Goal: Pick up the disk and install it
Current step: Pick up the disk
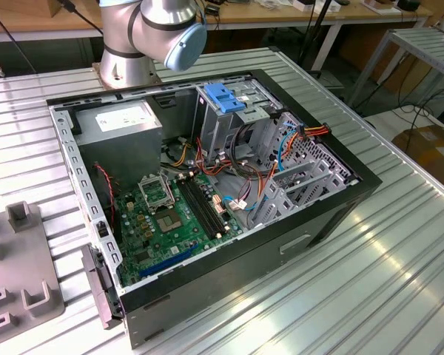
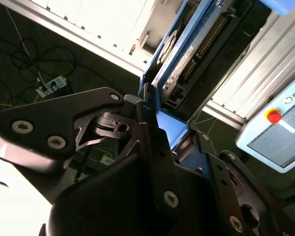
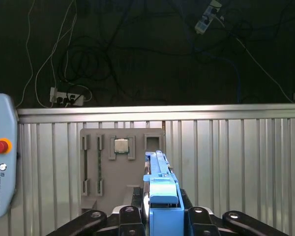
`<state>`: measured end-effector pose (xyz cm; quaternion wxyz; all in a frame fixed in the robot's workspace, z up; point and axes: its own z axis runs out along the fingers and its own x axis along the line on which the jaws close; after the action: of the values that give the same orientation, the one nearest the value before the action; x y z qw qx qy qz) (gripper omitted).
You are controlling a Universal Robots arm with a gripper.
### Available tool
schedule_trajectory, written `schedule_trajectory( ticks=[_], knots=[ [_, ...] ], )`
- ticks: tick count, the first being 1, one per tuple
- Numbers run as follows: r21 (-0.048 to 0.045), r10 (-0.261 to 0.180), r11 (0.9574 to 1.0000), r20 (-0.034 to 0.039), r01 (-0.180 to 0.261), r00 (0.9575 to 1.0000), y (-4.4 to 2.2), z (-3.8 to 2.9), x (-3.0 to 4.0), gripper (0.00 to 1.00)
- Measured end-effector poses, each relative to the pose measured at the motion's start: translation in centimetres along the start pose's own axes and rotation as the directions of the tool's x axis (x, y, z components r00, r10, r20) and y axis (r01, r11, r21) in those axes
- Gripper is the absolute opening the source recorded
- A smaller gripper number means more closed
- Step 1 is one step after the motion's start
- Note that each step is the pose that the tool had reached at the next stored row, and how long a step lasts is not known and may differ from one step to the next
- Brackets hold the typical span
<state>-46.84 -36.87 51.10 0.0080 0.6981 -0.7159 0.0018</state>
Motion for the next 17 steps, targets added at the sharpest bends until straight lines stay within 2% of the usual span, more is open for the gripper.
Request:
schedule_trajectory(
  ticks=[17],
  knots=[
    [0.0,0.0,1.0,-0.0001,0.0,1.0,-1.25,0.03,-0.03,0.37]
  ],
)
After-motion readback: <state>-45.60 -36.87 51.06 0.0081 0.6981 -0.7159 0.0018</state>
